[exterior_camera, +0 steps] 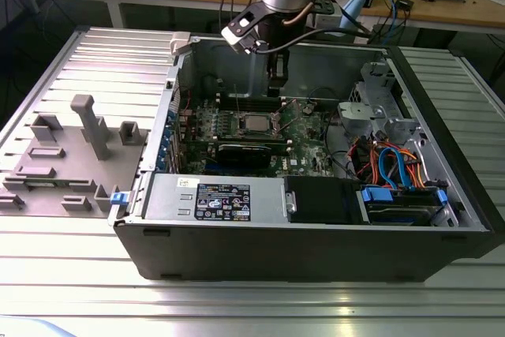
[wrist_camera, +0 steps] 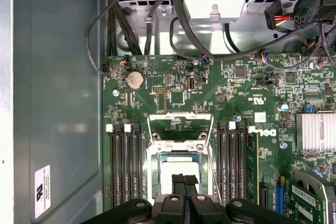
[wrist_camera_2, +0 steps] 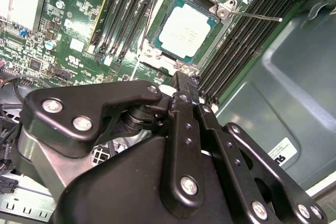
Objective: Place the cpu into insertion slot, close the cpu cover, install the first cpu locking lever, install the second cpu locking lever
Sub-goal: 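Close the cpu cover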
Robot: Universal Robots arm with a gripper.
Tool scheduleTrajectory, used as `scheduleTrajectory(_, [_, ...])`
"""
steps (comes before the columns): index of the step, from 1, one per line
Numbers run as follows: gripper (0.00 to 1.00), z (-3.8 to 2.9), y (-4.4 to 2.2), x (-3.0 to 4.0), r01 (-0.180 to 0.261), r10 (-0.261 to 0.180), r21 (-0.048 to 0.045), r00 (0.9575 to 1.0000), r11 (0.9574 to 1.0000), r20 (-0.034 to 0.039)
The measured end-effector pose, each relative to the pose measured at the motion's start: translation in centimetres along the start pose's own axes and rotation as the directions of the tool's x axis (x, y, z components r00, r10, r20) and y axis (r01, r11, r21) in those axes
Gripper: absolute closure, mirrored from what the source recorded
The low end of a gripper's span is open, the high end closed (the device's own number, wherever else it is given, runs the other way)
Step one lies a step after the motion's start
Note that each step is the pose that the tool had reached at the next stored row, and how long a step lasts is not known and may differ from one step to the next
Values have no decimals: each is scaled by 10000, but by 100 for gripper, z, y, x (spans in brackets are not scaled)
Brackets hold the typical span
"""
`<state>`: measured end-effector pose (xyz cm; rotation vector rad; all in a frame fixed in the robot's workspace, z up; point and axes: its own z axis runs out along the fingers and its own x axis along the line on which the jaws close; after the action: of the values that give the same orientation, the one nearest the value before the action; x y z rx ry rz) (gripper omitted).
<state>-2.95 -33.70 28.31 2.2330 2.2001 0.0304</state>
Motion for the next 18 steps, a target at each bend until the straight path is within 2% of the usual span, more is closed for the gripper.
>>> scheduleTrajectory(18, [89, 1, 40, 1, 0, 0, 0, 10000, 10000, 0])
